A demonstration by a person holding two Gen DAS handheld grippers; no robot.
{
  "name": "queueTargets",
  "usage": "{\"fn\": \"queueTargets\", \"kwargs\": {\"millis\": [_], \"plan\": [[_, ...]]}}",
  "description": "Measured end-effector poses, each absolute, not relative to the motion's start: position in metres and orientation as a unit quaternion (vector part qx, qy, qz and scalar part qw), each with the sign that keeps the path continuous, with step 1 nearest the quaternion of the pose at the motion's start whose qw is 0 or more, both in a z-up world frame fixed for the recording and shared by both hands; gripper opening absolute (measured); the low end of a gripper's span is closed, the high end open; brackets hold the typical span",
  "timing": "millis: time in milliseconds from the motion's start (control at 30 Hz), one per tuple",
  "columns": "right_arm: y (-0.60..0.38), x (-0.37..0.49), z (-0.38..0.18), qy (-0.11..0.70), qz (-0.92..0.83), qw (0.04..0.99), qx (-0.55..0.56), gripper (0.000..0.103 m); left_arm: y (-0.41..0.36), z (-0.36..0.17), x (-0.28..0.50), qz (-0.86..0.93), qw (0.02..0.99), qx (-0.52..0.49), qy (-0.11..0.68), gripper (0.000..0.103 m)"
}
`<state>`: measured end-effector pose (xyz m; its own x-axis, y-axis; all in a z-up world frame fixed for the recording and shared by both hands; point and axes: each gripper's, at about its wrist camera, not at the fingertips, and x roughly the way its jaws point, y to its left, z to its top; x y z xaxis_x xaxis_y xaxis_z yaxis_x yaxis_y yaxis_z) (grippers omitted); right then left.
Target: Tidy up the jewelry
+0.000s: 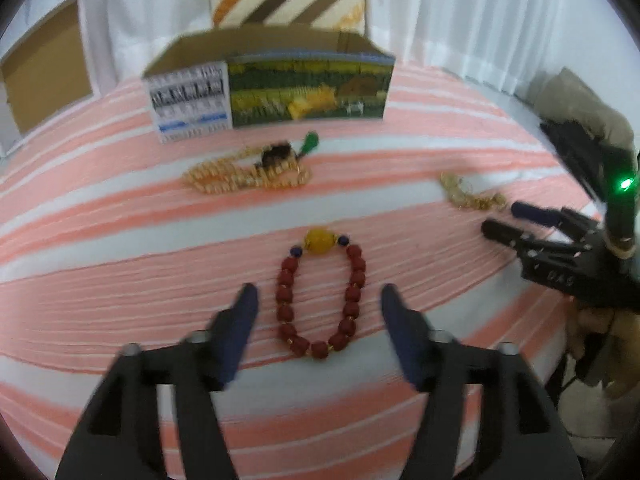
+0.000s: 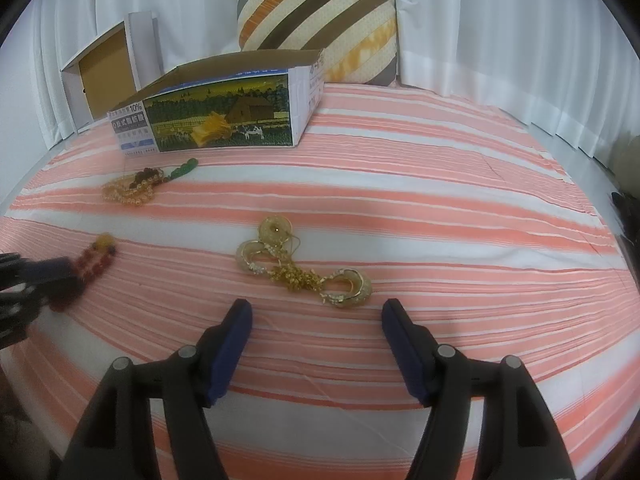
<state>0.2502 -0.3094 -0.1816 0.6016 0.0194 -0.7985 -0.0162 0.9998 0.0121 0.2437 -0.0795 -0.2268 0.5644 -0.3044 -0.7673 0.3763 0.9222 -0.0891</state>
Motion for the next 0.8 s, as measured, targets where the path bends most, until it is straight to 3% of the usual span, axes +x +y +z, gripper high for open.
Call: {"fn": "queueTargets", "kwargs": {"millis": [233,367,467,533,700,800], "plan": [[-0.31,0.249,-0.182,0.446,0.01,0.895,0.002,0.071,-0.116,-0.229,0.256,-0.2,0.876,0.093,0.429,0.067],[-0.309,0.249,-0.181,0.446,0.01,0.895,0.002,0.071,-0.127,-0.243,0.258,-0.19,0.871,0.109,0.44,0.053],[-0.309,0.249,-0.181,0.446,0.01,0.895,0.002,0.071,-0.115,-0.241,0.254,-0.185,0.872,0.104,0.44,0.022],[-0.309,0.249,-0.181,0.446,0.009,0.895,0.002,0.071,-0.098,-0.24,0.252,-0.172,0.875,0.096,0.441,0.013],[-0.308,0.248,-0.182,0.447,0.016,0.894,0.001,0.073,-0.058,-0.237,0.258,-0.129,0.882,0.07,0.448,0.011],[-0.307,0.247,-0.182,0.451,0.025,0.892,-0.002,0.08,-0.042,-0.238,0.263,-0.115,0.884,0.055,0.451,0.013]]}}
